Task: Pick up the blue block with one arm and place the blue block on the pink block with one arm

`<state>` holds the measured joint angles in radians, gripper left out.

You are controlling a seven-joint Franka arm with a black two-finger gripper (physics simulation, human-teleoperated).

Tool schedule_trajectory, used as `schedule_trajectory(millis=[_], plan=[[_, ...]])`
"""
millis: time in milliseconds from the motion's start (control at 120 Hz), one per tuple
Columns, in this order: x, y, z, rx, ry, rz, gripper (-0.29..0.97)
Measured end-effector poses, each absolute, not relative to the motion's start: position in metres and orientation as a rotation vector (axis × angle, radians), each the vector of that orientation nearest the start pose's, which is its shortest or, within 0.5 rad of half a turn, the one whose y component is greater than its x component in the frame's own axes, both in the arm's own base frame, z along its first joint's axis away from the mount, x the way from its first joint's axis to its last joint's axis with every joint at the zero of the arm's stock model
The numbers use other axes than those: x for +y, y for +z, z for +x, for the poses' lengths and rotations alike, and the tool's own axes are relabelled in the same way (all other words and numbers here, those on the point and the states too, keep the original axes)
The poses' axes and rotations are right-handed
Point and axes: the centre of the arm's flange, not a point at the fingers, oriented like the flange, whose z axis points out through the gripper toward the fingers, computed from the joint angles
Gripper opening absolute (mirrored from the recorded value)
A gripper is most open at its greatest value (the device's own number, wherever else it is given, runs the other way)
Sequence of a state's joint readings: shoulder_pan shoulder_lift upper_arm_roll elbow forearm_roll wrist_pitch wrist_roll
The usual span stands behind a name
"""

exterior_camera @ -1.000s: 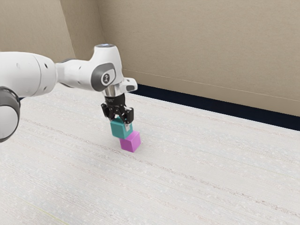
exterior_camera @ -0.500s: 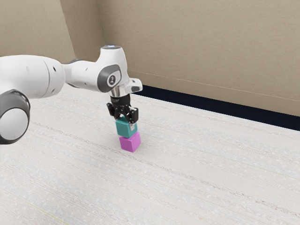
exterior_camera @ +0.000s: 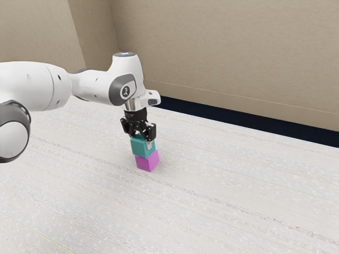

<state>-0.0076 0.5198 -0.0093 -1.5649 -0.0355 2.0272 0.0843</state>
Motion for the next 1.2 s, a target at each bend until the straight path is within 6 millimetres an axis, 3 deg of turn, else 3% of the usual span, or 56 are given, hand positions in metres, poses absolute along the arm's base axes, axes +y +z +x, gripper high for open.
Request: schedule_trajectory(millis=[558, 842, 1000, 1200], plan=[[-0.013, 0.333, 0.690, 0.154, 0.057, -3.169, 0.37], [-0.013, 0.337, 0.691, 0.157, 0.050, -3.173, 0.60], [-0.014, 0.387, 0.684, 0.163, -0.031, -3.171, 0.64], [-0.029, 0.455, 0.676, 0.215, -0.116, -3.165, 0.66]])
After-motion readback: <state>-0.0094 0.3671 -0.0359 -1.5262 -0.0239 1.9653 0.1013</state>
